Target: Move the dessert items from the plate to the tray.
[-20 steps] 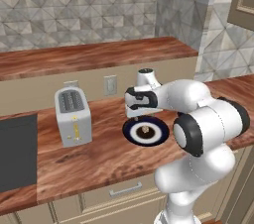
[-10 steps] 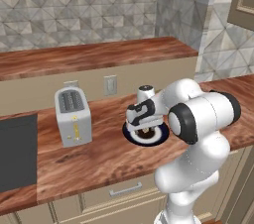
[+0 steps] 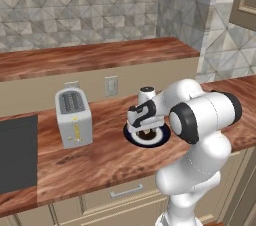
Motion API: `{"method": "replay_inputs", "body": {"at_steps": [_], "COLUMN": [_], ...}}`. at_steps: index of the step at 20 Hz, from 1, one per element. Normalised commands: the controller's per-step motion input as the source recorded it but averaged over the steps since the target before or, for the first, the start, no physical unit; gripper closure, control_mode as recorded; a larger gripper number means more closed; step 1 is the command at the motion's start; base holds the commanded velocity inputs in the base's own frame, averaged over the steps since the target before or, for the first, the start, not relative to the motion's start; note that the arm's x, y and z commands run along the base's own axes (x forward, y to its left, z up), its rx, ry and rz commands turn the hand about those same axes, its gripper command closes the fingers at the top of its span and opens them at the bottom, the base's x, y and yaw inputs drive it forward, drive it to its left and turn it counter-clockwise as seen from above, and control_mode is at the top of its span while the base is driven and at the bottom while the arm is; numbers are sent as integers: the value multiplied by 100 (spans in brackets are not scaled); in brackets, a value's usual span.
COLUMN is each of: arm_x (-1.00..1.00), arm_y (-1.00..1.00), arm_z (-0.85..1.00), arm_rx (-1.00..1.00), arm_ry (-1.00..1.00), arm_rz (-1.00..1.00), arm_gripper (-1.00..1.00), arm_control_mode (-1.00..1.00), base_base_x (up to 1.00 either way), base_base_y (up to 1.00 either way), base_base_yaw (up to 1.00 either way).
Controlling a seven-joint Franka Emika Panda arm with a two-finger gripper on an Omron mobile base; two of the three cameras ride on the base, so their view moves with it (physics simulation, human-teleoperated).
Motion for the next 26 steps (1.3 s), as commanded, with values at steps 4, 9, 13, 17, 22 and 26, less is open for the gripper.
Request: {"method": "replay_inputs", "body": {"at_steps": [4,9,13,17,22,26], "arm_x": [7,1,0,0,1,0], "arm_y": [-16,-16,0,0,0,5], "arm_z": [0,-2,-1,-6,0,0], "arm_rx": [1,0,0,0,0,0], "arm_ry": [0,0,0,0,0,0], "arm_rz": [0,0,0,0,0,-2], "arm_gripper": [-100,-100,-100,100,100,100], "arm_control_mode": [-100,-100,-100,-100,-100,-100], "base_base_x": [0,0,0,0,0,0], "base_base_y": [0,0,0,0,0,0], "base_base_yaw": [0,0,0,0,0,0]}}
